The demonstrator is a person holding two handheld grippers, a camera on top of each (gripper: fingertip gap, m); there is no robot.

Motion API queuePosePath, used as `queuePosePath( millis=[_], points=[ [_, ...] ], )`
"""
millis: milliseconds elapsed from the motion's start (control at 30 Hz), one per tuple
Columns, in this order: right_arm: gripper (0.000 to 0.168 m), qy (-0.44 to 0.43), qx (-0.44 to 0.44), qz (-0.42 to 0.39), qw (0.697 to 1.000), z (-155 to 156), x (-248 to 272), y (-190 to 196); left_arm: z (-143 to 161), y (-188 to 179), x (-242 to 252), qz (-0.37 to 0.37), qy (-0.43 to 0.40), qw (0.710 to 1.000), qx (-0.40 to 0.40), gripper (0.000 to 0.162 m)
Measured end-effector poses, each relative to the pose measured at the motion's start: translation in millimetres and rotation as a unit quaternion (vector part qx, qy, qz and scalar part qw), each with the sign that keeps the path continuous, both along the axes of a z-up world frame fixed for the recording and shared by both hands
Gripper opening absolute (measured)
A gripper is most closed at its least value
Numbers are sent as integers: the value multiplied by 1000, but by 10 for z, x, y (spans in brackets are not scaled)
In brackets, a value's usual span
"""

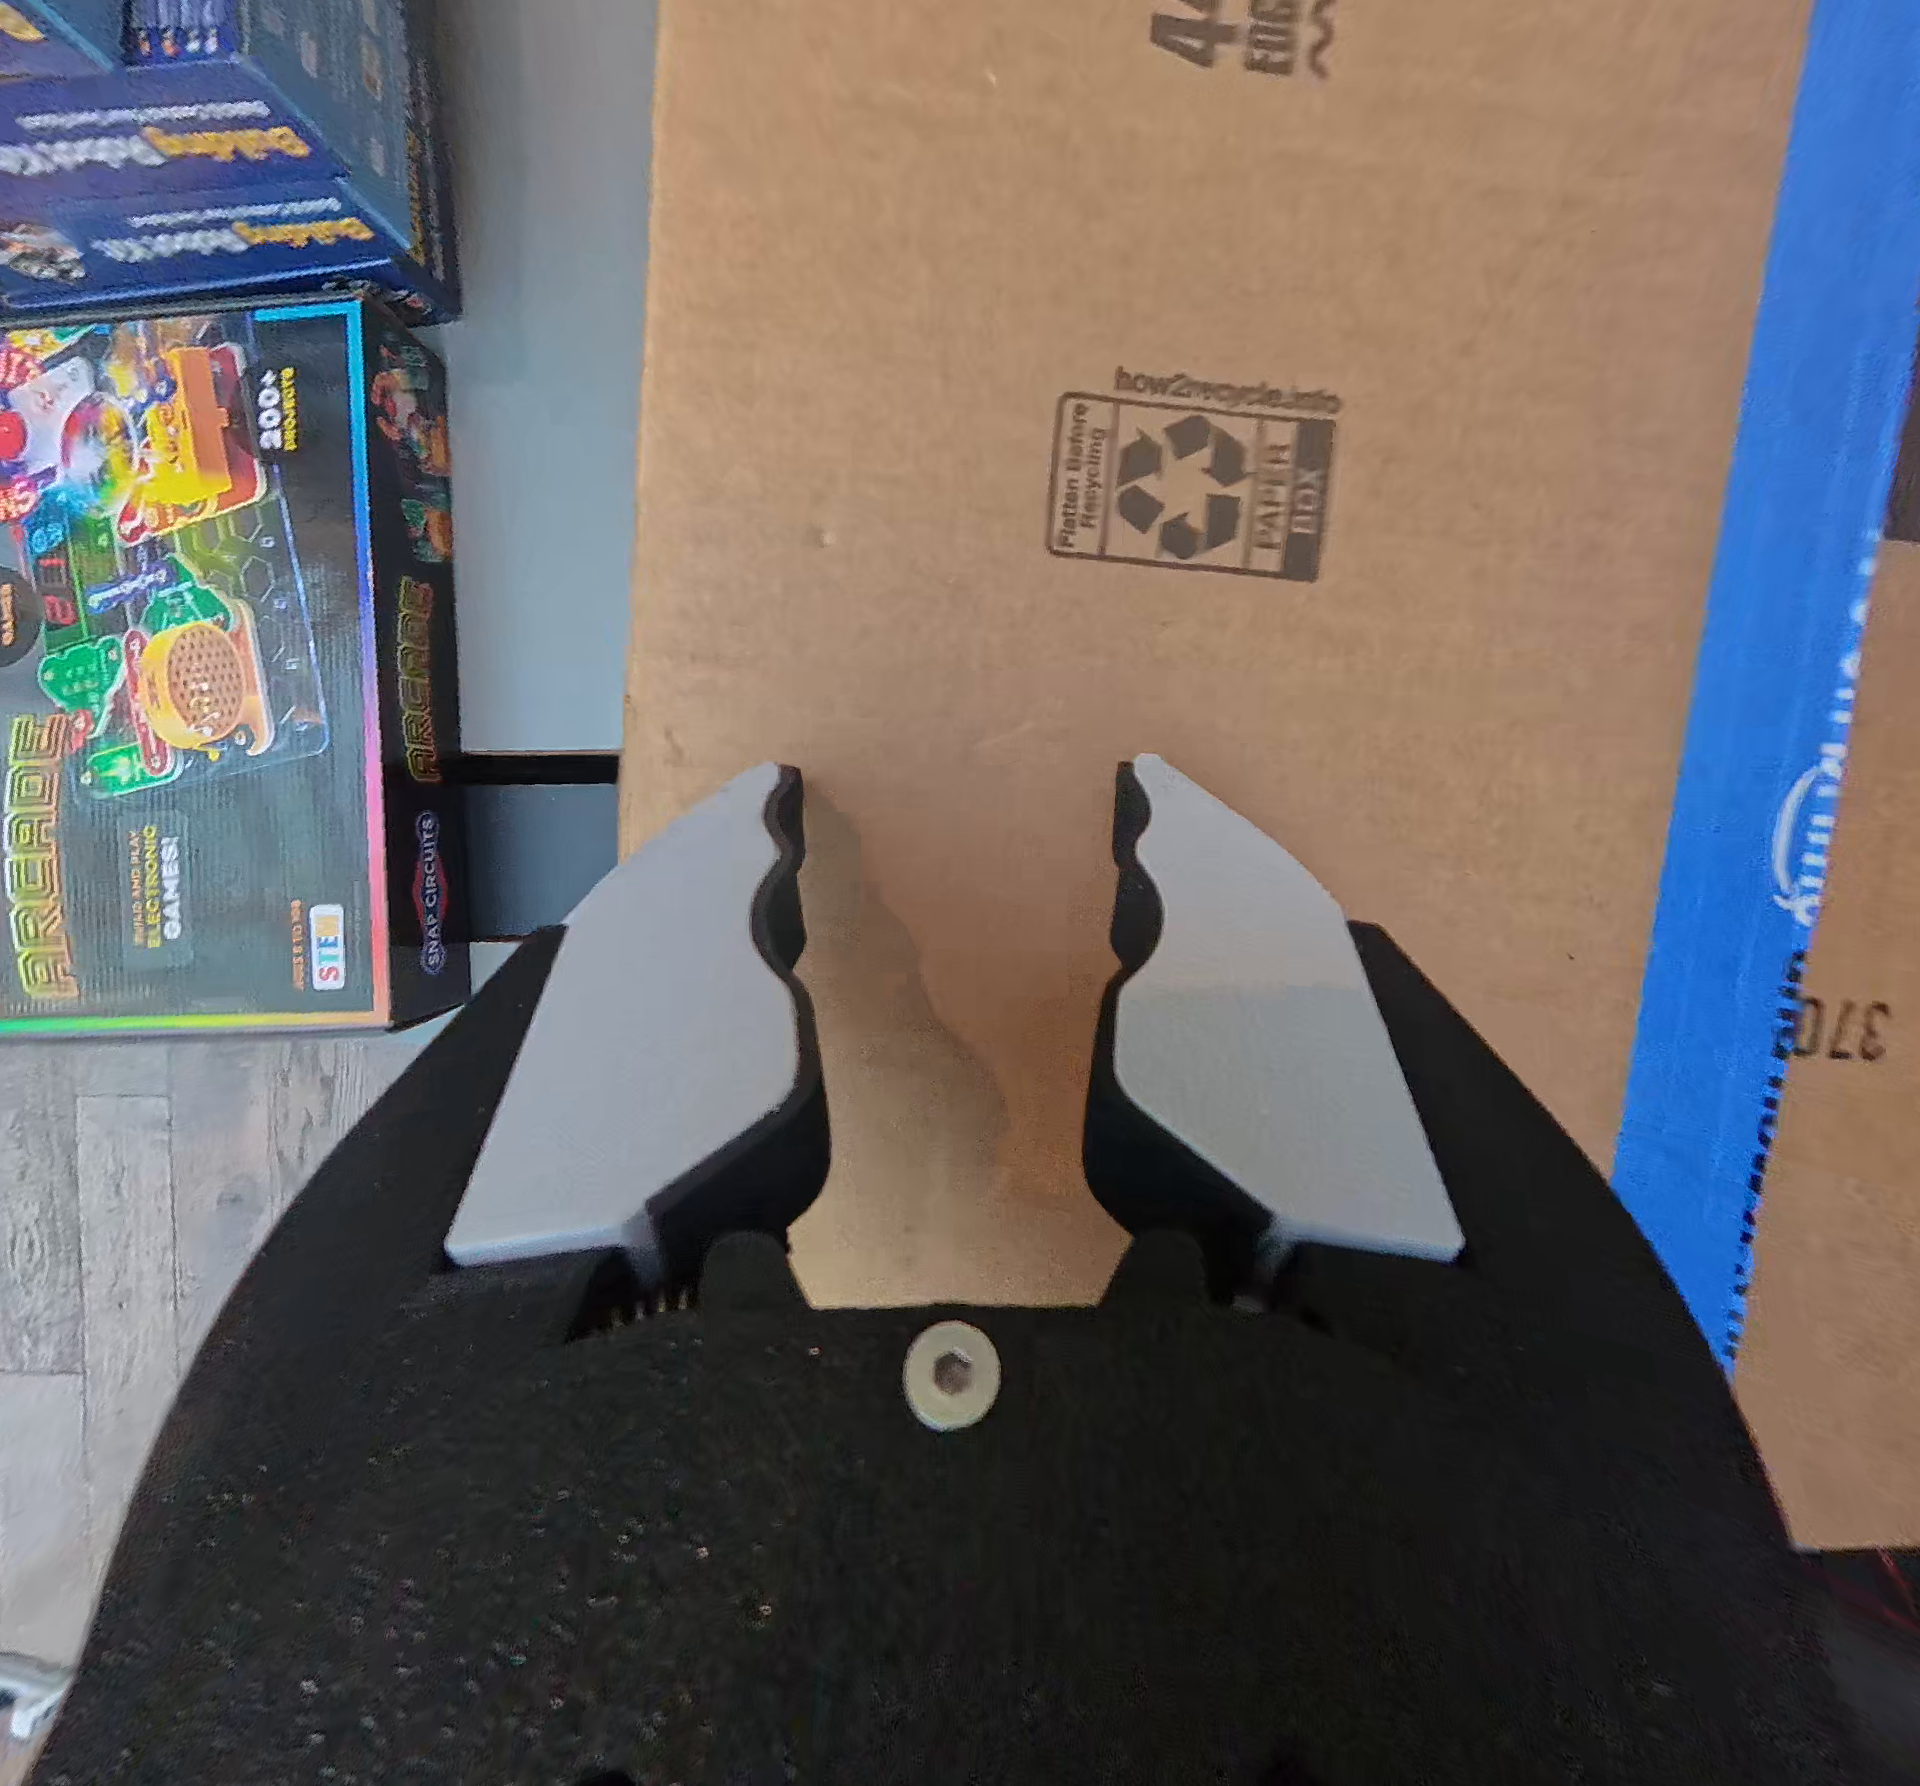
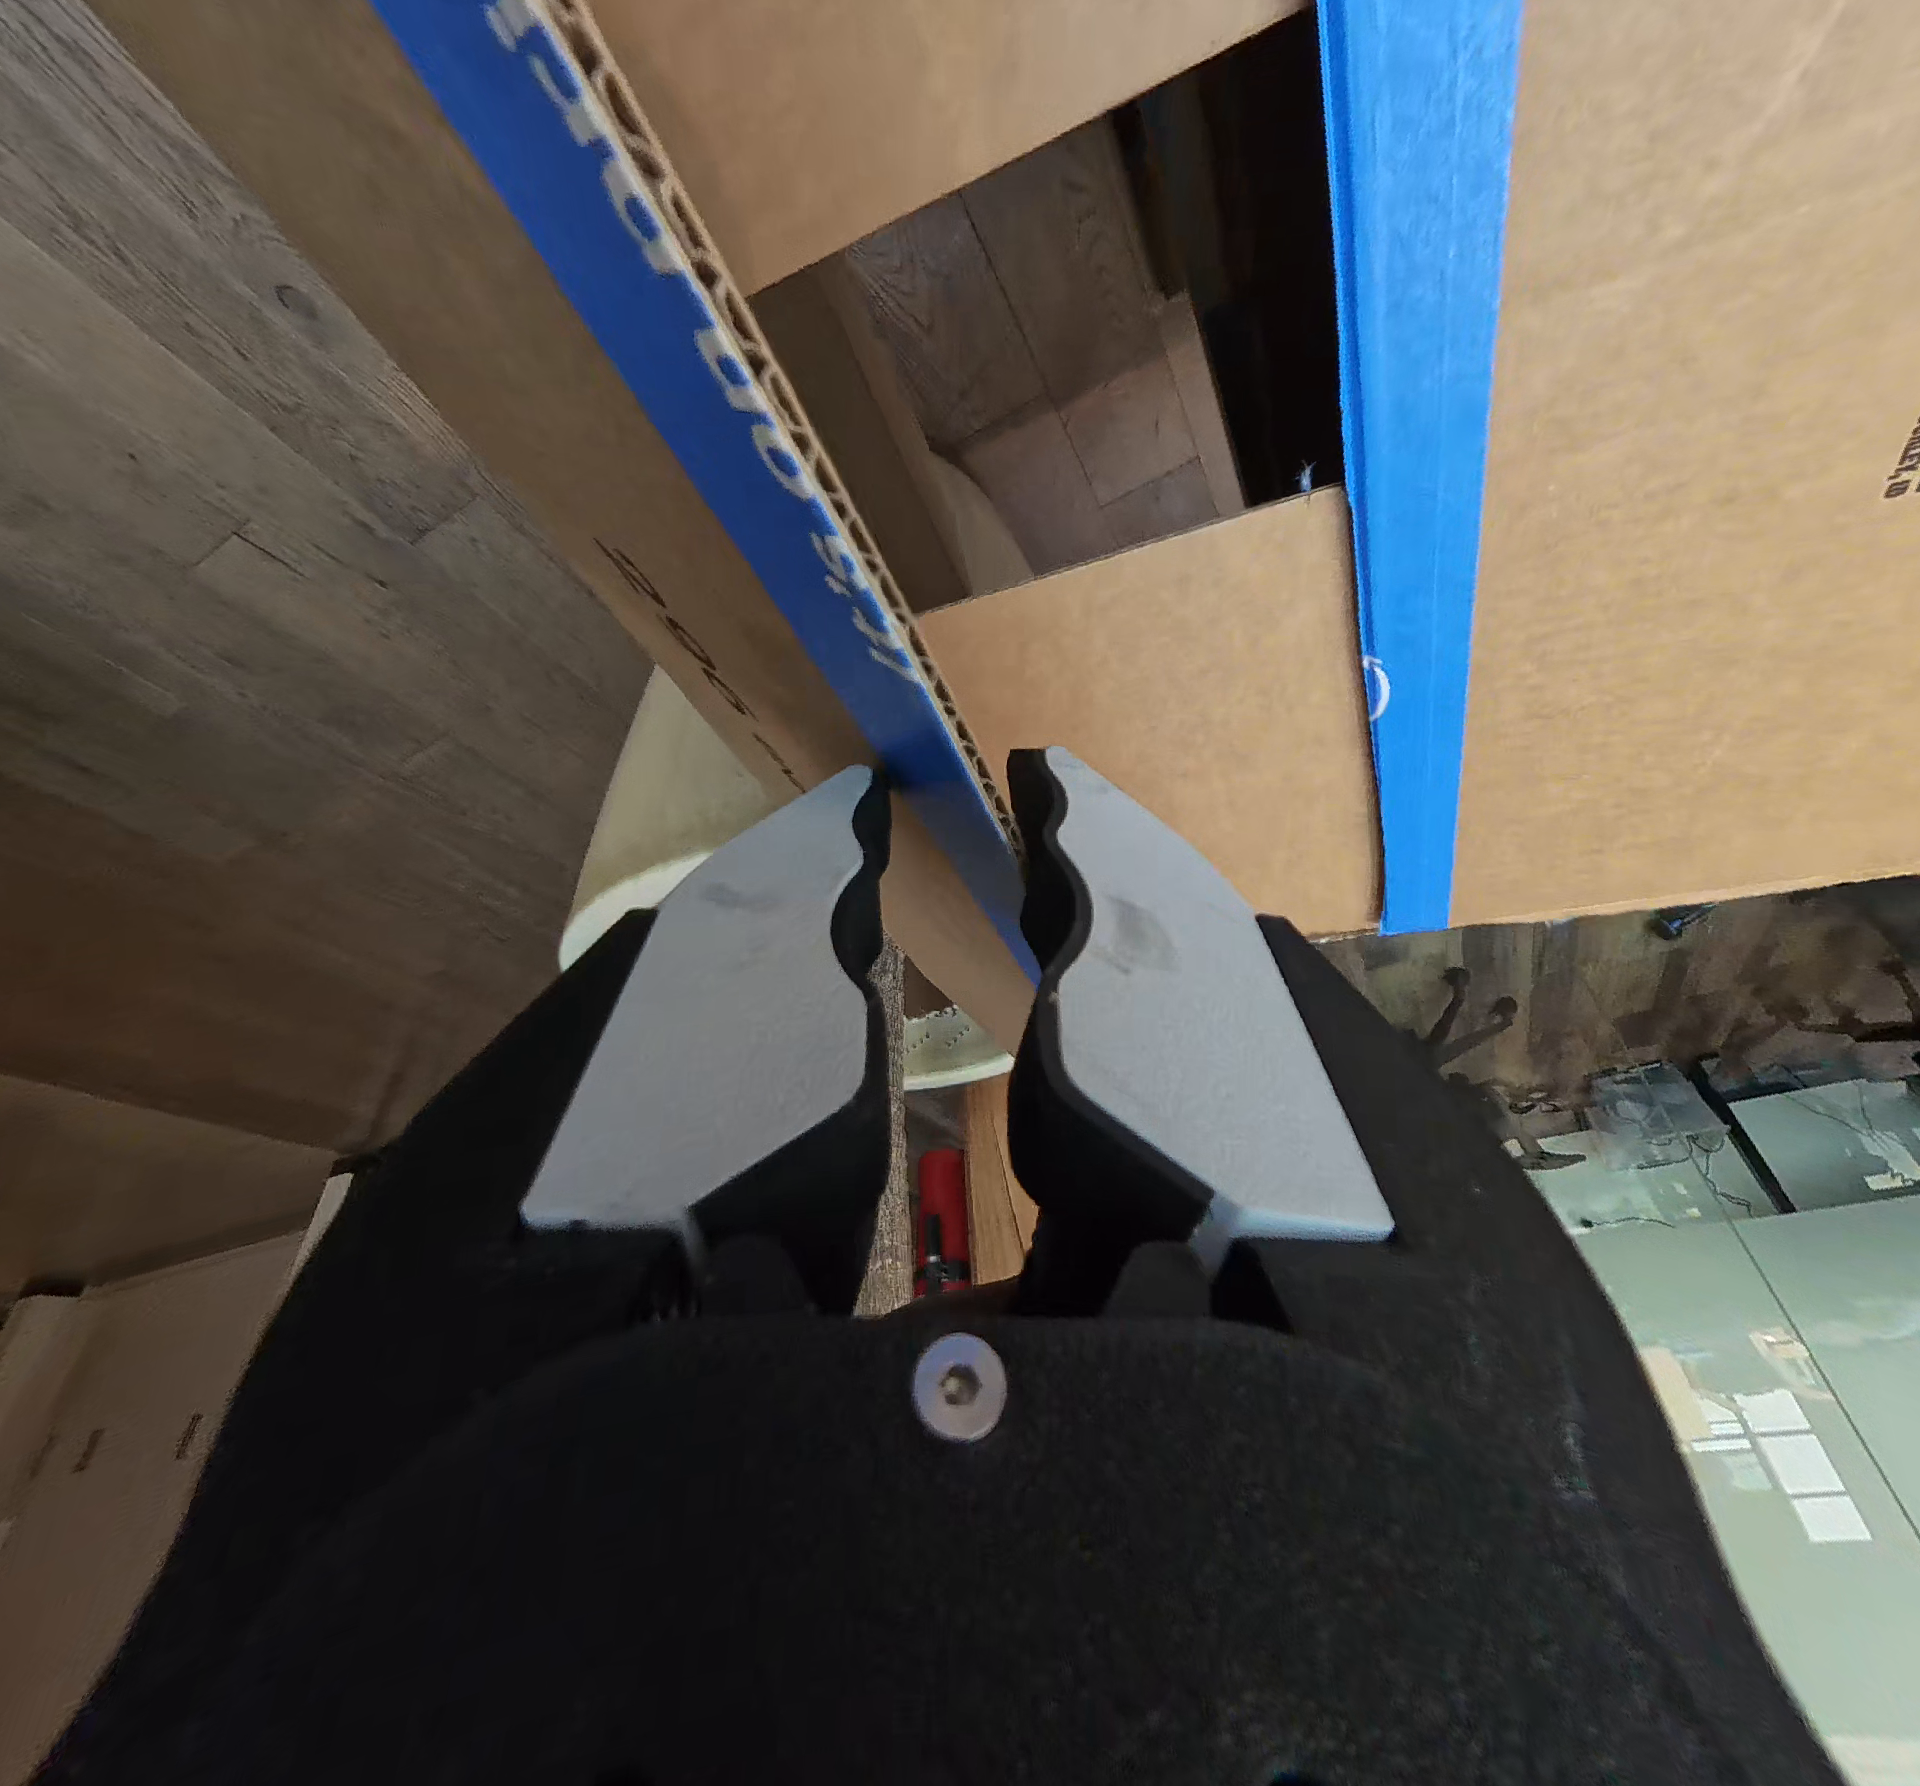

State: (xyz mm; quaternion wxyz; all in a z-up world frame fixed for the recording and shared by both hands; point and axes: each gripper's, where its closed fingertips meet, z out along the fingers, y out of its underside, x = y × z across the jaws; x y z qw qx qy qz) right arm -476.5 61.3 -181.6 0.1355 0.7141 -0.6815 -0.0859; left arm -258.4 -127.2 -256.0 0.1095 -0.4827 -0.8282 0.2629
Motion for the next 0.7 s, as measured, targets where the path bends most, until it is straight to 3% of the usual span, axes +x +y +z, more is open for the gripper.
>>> queuePosePath(
  millis=[167,300,533,700],
  points=[
    [22,-4,-25,2,1000,-47,-2,123,183,723,-504,-89,50,995,8,67],
    [22,-14,-62,-7,998,48,-17,198,88,1085,-913,-135,26,990,-23,72],
    [24,-20,-148,-47,988,192,-90,328,-223,968,-1440,-109,-53,988,-96,72],
    [26,-28,-209,-78,974,276,-146,409,-404,722,-1552,-131,-185,948,-221,80]
  ],
)
